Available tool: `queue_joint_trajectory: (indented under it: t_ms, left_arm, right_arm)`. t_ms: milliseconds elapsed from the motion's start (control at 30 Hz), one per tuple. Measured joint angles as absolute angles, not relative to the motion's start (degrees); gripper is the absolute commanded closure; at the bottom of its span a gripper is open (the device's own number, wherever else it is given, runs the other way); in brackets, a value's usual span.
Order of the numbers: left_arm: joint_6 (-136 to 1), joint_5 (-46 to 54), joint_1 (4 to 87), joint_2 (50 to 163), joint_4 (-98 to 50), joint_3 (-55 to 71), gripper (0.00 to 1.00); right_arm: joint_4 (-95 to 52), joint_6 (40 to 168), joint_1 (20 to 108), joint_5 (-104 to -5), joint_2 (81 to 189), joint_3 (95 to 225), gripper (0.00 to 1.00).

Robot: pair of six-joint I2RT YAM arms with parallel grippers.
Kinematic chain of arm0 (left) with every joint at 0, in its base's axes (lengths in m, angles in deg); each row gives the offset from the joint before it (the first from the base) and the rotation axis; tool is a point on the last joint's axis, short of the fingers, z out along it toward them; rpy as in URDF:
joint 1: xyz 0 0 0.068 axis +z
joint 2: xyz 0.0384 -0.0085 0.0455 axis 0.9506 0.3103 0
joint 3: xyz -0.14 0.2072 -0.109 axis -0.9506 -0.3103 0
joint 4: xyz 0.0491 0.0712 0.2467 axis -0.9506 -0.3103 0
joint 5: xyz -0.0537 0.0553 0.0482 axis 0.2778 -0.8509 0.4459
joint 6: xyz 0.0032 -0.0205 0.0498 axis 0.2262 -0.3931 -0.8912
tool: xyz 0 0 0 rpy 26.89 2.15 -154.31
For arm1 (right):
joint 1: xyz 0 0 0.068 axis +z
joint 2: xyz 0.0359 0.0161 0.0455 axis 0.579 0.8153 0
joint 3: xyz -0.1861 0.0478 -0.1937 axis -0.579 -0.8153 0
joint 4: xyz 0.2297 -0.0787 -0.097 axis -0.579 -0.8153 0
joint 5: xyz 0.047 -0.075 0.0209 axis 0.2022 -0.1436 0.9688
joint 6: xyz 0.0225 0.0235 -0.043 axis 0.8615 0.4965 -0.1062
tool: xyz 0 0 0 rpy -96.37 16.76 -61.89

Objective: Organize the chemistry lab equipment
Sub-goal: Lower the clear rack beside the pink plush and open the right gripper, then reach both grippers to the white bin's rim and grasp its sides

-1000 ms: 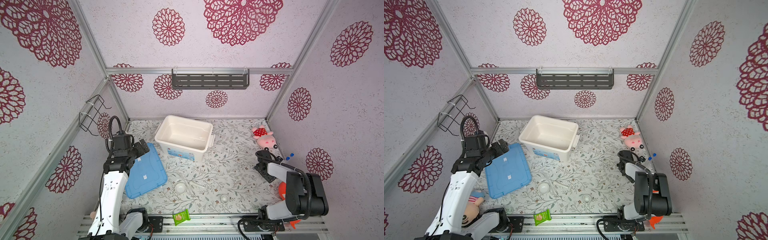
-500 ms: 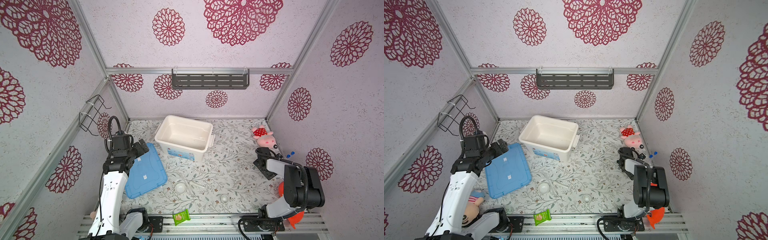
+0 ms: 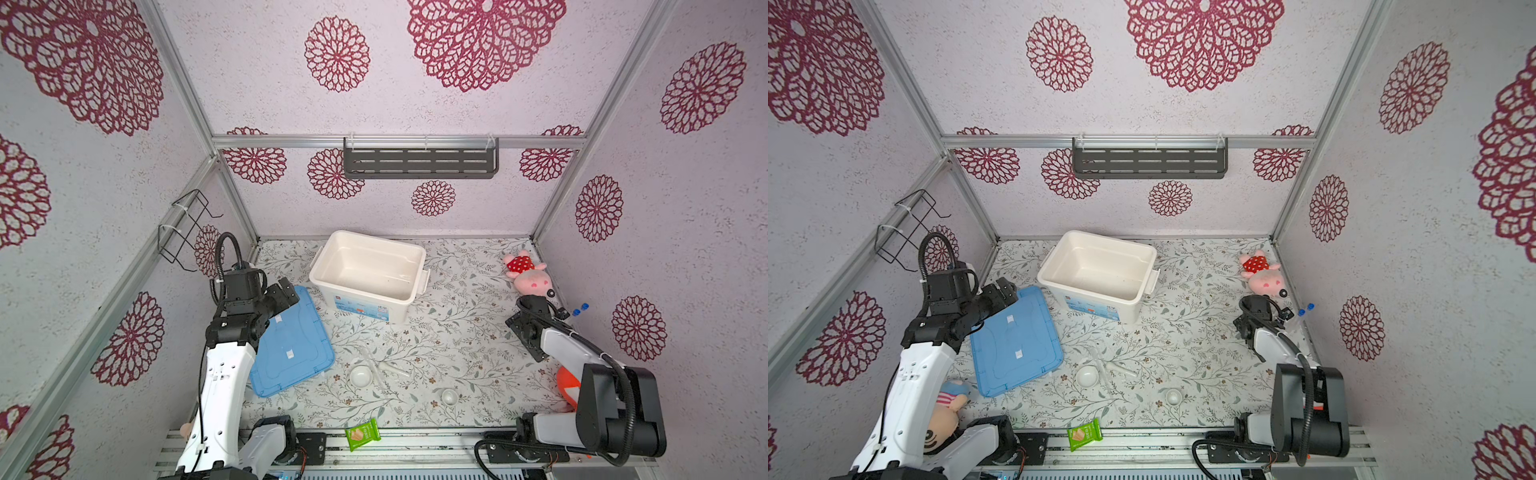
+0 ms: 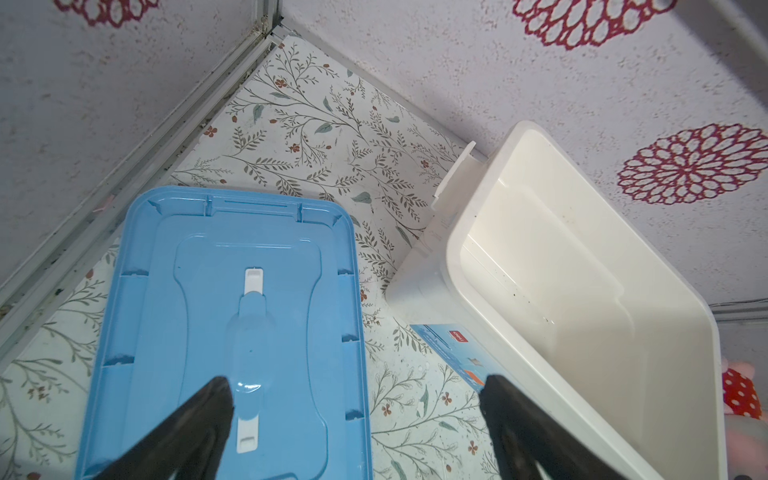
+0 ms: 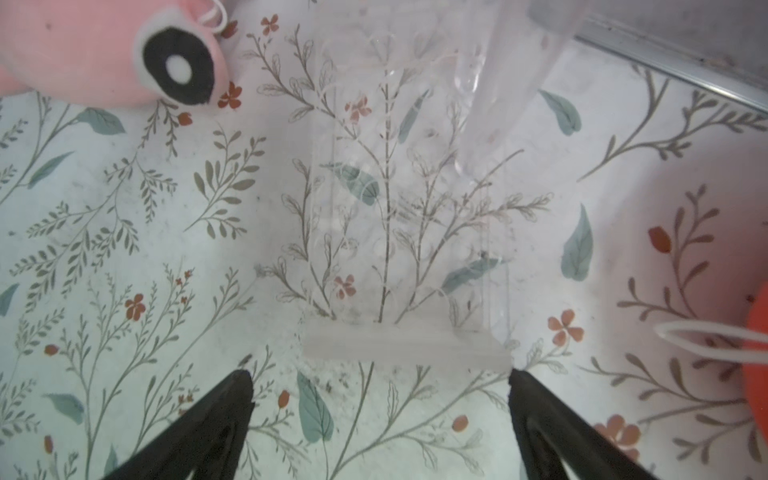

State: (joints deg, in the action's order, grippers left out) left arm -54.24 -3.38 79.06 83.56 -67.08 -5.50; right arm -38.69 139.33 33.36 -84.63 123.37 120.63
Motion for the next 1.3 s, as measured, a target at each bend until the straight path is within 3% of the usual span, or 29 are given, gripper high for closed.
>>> queue_joint_trajectory:
  t_ms: [200, 433, 733, 1000, 1300]
  left_arm:
    - [-54.1, -3.2, 79.1, 83.6, -67.3, -3.9, 0.03]
    - [-54.1, -2.5, 79.3, 83.6, -68.0, -1.8, 0.03]
    - [-54.0, 3.3, 79.4, 87.3, -72.6, 2.5, 0.03]
    - [-54.6, 13.2, 78.9, 98.2, -77.6, 9.1, 0.03]
    - [-60.2, 15.1, 77.3, 115.2, -86.2, 26.5, 0.03]
  right_arm:
    - [-43.5, 137.6, 37.3, -82.9, 117.6, 120.4, 0.03]
    - [-43.2, 127.0, 49.8, -76.5, 111.9, 122.5, 0.09]
    - [-40.6, 118.2, 59.2, -66.7, 114.7, 134.9, 0.14]
    - [-40.9, 127.4, 70.7, -68.6, 119.3, 144.8, 0.13]
    - [-41.7, 136.8, 76.5, -70.7, 126.3, 150.8, 0.13]
